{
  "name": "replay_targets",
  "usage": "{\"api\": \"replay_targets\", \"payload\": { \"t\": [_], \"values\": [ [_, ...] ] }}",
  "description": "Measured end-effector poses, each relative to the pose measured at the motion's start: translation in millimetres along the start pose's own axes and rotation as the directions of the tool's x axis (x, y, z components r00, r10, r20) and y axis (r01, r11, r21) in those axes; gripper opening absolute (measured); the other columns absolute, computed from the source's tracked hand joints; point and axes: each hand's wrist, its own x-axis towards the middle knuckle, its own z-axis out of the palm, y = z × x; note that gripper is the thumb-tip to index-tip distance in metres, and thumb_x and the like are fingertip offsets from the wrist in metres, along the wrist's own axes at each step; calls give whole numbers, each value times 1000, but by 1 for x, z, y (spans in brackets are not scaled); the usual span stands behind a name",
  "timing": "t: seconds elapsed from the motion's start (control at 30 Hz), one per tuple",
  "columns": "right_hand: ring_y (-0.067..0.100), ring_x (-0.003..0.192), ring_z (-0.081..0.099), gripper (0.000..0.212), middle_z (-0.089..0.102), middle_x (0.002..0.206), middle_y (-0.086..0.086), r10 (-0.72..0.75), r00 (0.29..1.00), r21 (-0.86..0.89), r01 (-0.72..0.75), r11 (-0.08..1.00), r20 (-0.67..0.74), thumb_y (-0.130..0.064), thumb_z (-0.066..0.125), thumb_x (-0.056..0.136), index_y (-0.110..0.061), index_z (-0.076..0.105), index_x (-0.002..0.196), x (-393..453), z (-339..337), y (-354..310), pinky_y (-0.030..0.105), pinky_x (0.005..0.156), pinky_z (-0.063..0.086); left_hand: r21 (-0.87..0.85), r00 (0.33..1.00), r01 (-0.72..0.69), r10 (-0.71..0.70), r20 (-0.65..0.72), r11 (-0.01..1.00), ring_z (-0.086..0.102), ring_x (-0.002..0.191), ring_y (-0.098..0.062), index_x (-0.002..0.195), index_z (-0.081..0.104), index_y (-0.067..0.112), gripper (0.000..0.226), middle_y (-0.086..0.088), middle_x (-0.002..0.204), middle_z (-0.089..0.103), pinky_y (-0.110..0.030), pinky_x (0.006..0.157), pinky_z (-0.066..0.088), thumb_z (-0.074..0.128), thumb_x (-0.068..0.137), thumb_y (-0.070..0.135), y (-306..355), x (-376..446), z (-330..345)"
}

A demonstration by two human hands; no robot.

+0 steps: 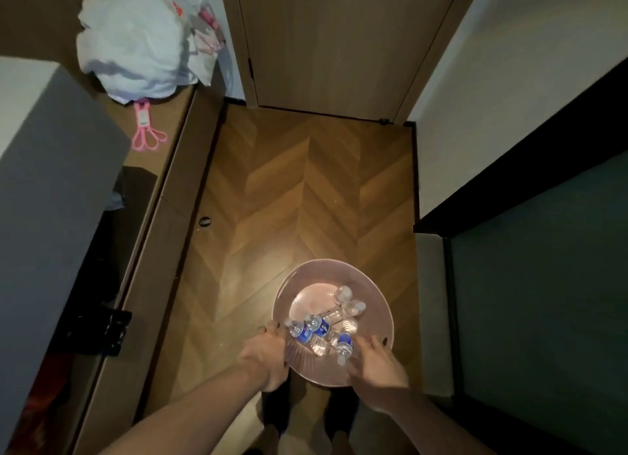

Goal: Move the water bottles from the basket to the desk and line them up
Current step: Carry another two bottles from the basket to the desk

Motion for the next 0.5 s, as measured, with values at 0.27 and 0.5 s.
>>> {"api": "replay_targets", "payload": {
  "t": [0.27, 0.5],
  "values": [
    [14, 135, 53, 52, 48, 155, -8, -74, 997, -95, 71, 993, -21, -42, 57, 105, -37, 39, 153, 191, 101, 56, 33, 107, 50, 15, 998, 14, -15, 69, 1000, 48, 132, -27, 157, 30, 21, 82, -4, 146, 42, -42, 110, 50, 74, 89, 27, -11, 171, 86],
    [19, 146, 42, 63, 42, 160, 0, -92, 996, -182, 89, 979, -10, -39, 64, 99, -27, 36, 155, 322, 203, 90, 32, 117, 38, -185, 989, 132, -118, 89, 974, 62, 94, -18, 158, 22, 25, 77, -6, 127, 57, -30, 74, 61, 65, 96, 12, -31, 290, 163]
  ]
}}
